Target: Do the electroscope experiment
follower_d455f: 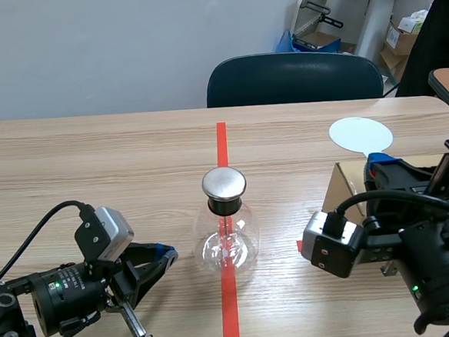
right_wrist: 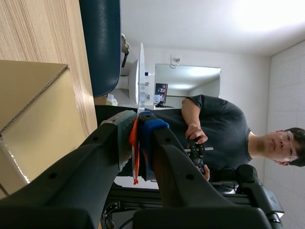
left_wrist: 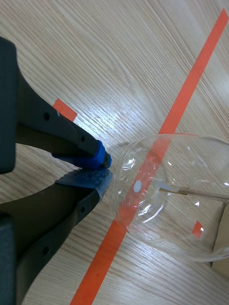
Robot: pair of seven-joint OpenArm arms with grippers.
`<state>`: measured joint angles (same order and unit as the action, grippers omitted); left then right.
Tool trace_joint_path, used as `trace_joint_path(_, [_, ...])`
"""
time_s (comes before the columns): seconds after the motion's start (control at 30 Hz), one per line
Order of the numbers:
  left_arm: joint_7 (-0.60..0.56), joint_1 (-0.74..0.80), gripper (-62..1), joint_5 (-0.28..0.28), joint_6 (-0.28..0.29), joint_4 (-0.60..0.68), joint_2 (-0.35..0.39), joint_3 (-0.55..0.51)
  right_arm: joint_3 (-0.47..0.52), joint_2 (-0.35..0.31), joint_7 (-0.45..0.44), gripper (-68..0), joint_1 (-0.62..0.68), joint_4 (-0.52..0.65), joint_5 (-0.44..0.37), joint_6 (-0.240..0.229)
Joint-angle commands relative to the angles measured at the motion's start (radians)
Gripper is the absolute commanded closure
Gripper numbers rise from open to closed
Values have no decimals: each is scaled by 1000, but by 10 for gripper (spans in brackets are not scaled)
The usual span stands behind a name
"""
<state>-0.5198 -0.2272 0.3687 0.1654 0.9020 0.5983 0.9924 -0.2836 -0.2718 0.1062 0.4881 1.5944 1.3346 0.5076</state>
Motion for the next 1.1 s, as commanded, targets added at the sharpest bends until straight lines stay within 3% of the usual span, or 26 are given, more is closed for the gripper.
trace_joint_path(0.0, [-7,-3,-27,10,2,13,-3,-5,4,0,0,-11,-11,8,-4,7])
trace_joint_path(0.53, [-7,-3,-27,10,2,13,-3,-5,4,1,-82,-11,-20,8,-3,7])
trace_joint_path(1.07, [-7,-3,-27,10,2,13,-3,-5,4,-2,-436,-10,-26,8,-2,7])
